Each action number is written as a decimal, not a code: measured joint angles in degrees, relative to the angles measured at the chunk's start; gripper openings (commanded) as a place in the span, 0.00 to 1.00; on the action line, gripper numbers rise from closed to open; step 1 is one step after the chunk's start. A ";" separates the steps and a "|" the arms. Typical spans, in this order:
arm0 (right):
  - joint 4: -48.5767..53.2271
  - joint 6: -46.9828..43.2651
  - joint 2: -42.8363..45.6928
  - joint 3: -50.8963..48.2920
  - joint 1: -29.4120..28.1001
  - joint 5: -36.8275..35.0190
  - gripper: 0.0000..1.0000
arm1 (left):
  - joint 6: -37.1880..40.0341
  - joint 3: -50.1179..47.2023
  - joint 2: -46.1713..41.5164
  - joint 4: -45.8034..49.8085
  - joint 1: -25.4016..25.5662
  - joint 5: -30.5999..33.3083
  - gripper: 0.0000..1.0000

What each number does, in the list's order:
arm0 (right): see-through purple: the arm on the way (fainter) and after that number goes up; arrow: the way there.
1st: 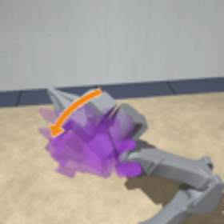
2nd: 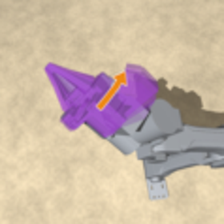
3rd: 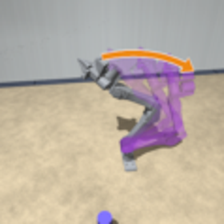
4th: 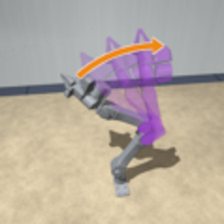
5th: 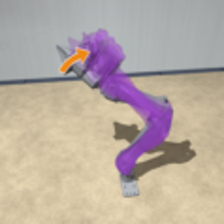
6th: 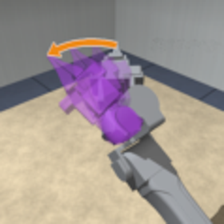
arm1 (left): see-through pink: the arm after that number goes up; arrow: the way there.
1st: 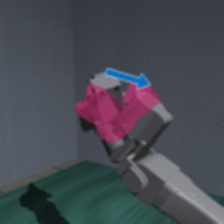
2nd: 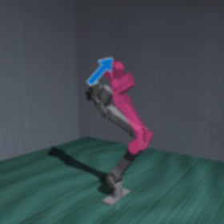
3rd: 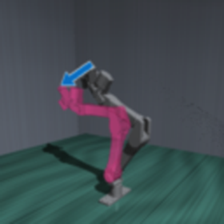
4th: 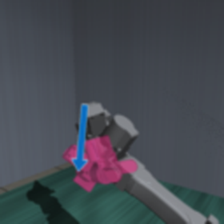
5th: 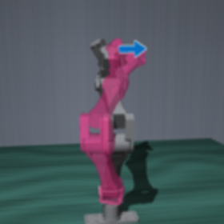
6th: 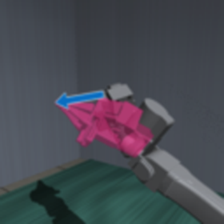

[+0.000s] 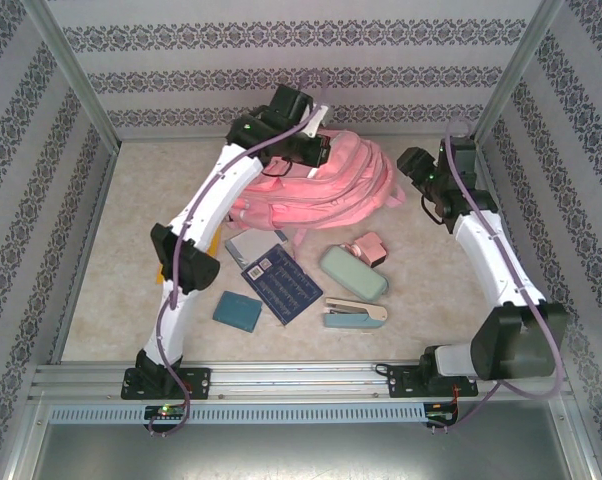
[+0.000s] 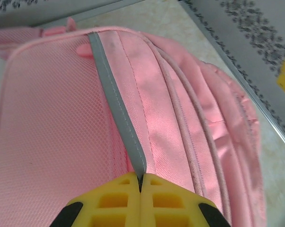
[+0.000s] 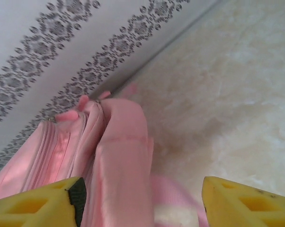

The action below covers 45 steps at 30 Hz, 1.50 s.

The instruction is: Pack the student bag

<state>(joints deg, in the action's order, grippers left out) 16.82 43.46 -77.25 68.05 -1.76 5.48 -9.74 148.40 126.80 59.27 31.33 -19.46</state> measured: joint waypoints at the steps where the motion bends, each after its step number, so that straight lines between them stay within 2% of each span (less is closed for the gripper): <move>1: 0.24 0.28 0.68 0.04 0.00 0.11 0.78 | 1.55 -0.68 -1.40 0.85 0.04 -0.85 0.00; 6: -0.17 3.13 2.12 -0.98 0.15 4.52 0.81 | 9.40 -9.57 -8.66 4.33 0.17 -6.05 0.00; 10: -1.27 5.95 5.81 -7.67 0.11 8.66 0.80 | 13.53 -25.53 -16.46 4.48 0.20 -10.36 0.00; 14: -1.36 6.32 10.45 -15.52 -1.03 10.08 0.78 | 16.00 -40.76 -23.78 4.15 0.42 -11.58 0.00; 17: 0.17 4.92 10.78 -16.98 -3.58 10.01 0.77 | 17.09 -47.82 -27.23 3.76 0.44 -10.82 0.13; 20: 1.86 2.60 9.49 -16.46 -6.27 9.84 0.74 | 16.22 -52.76 -30.08 0.94 0.44 -8.15 0.17; 23: 4.02 0.46 5.38 -14.38 -8.35 9.86 0.72 | 11.67 -57.70 -33.79 -2.47 0.28 -3.41 0.24; 27: 6.12 -1.14 1.79 -13.88 -9.66 10.16 0.69 | 0.90 -64.61 -39.30 -6.54 -1.46 0.00 0.30; 30: 7.19 -1.86 1.18 -13.90 -9.66 10.29 0.67 | -9.88 -74.40 -46.51 -10.80 -2.91 3.89 0.33; 33: 7.21 -1.95 1.18 -13.90 -10.36 10.29 0.66 | -20.79 -82.79 -52.76 -13.77 -4.35 4.81 0.35; 35: 7.28 -2.14 1.11 -13.97 -11.28 10.29 0.66 | -27.02 -86.95 -55.21 -16.06 -5.77 4.81 0.42; 38: 7.58 -2.84 1.09 -14.56 -12.11 10.36 0.68 | -32.72 -90.62 -57.05 -18.36 -7.78 5.66 0.52; 45: 8.26 -3.41 0.94 -15.82 -12.37 10.54 0.71 | -40.63 -98.29 -58.34 -27.76 -10.47 4.55 0.55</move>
<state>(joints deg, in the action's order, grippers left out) 25.08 40.05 -76.31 52.23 -14.13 16.01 -50.37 50.11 68.47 31.51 20.86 -14.92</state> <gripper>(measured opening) 0.706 0.555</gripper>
